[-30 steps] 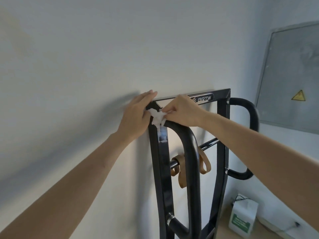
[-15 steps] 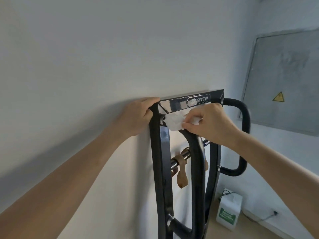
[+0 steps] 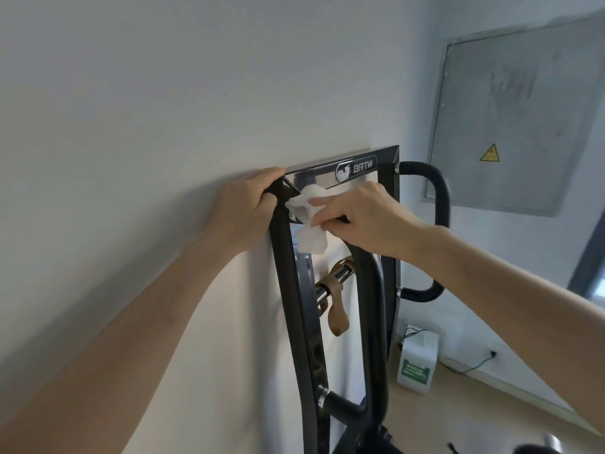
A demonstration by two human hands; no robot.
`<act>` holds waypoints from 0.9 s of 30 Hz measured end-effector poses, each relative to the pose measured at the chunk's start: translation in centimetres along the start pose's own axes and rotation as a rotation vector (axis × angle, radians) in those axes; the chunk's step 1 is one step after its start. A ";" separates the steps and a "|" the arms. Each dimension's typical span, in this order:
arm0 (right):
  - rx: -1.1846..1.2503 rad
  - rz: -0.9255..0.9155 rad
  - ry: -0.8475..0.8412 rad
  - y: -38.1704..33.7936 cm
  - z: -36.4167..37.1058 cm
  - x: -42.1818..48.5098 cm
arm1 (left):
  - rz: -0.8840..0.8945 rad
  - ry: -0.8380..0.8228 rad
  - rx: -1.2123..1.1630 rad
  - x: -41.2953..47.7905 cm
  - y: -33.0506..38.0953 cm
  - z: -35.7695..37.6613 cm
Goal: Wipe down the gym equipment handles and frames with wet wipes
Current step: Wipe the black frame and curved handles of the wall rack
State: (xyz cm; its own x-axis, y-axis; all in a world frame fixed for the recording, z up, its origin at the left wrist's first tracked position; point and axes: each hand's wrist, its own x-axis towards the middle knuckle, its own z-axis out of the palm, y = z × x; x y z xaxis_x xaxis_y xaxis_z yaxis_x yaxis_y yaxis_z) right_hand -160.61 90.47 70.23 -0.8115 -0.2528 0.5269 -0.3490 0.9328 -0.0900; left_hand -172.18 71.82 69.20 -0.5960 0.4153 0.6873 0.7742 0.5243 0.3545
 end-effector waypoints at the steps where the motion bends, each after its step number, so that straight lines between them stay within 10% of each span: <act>1: 0.017 -0.004 0.036 0.4 0.2 -0.8 | 0.004 0.004 -0.008 -0.1 0.0 0.0; 7: -0.015 -0.003 0.270 1.5 1.1 -3.6 | -0.004 0.027 -0.039 -0.5 0.3 0.2; 27: -0.110 -0.042 0.180 0.9 3.0 0.0 | -0.063 -0.004 -0.135 -0.8 0.7 -0.1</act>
State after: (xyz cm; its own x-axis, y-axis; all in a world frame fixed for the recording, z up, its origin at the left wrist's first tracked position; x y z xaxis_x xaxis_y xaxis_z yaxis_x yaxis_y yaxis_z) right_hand -162.35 90.49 67.64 -0.6973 -0.2512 0.6713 -0.3197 0.9472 0.0223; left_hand -171.19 71.78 68.92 -0.6451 0.3876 0.6585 0.7566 0.4448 0.4793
